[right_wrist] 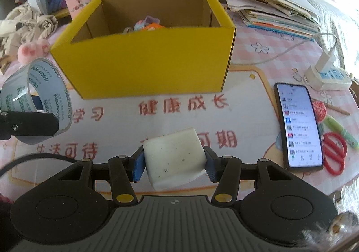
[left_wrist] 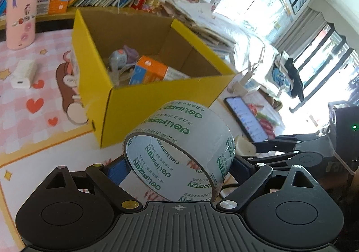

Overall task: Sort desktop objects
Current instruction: 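Carry the white eraser with the right tool while the left tool carries the tape roll over the box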

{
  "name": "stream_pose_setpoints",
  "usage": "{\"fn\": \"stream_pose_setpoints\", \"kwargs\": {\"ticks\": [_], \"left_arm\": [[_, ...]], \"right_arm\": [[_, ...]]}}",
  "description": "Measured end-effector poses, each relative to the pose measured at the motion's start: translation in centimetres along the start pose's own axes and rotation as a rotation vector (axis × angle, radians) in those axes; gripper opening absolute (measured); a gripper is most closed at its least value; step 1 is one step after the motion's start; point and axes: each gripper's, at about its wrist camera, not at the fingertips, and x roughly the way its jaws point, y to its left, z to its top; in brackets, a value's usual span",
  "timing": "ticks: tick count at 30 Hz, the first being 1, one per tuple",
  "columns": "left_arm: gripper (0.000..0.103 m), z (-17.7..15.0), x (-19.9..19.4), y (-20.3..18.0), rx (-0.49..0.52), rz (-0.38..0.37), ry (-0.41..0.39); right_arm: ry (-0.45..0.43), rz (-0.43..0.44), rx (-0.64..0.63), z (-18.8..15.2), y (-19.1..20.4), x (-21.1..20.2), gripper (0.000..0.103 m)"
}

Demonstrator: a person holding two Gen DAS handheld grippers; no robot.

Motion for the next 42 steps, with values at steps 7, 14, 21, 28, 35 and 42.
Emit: {"fn": "stream_pose_setpoints", "kwargs": {"ticks": [7, 14, 21, 28, 35, 42], "left_arm": [[0.094, 2.5, -0.2, -1.0, -0.022, 0.003, -0.080], [0.094, 5.3, -0.8, -1.8, -0.049, -0.006, -0.175], [0.094, 7.7, -0.5, -2.2, 0.007, 0.083, -0.232], [0.094, 9.0, 1.8, -1.8, 0.108, 0.249, -0.207], [0.094, 9.7, 5.2, -0.6, 0.120, 0.285, -0.136], [0.094, 10.1, 7.3, 0.1, 0.158, 0.327, -0.093]], "right_arm": [[-0.072, 0.072, -0.010, 3.1, -1.4, -1.1, 0.050], [-0.179, 0.129, -0.070, 7.4, -2.7, -2.9, 0.050], [-0.248, 0.157, -0.126, 12.0, -3.9, -2.3, 0.050], [-0.225, 0.205, -0.174, 16.3, -3.1, 1.3, 0.050], [-0.191, 0.248, -0.263, 19.2, -0.6, 5.4, 0.050], [-0.086, 0.260, -0.293, 21.3, 0.2, 9.8, 0.050]]}}
